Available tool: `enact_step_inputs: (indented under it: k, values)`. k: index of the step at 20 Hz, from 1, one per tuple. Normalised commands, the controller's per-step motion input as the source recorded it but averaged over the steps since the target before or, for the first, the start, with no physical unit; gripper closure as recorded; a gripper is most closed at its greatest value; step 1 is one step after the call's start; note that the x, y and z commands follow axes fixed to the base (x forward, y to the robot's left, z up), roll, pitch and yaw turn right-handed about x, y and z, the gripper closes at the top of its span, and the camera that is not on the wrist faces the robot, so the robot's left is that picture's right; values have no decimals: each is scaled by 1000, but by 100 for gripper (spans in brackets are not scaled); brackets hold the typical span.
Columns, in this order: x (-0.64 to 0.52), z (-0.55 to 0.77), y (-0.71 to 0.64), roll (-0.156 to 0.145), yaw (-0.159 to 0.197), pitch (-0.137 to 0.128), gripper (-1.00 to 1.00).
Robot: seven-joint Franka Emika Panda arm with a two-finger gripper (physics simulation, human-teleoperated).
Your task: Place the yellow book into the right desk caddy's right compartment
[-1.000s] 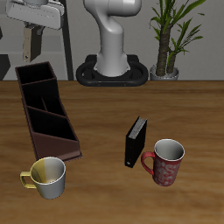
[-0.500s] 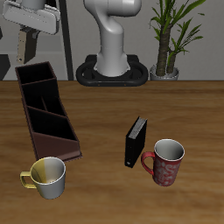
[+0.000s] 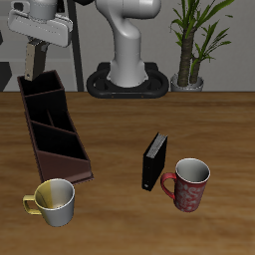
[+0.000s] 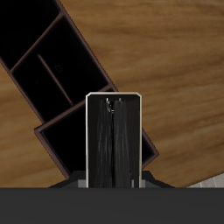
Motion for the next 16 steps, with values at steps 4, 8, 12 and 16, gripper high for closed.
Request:
enact_step_inputs:
  k: [4,8,12,16]
  values:
    - [42,-151,-4,-11,-10,18,100]
    - [47,-130,-39,-10,8,12,100]
    - [21,-113,-66,-14,-18,14,100]
    - [-15,-132,6,28,-4,16,100]
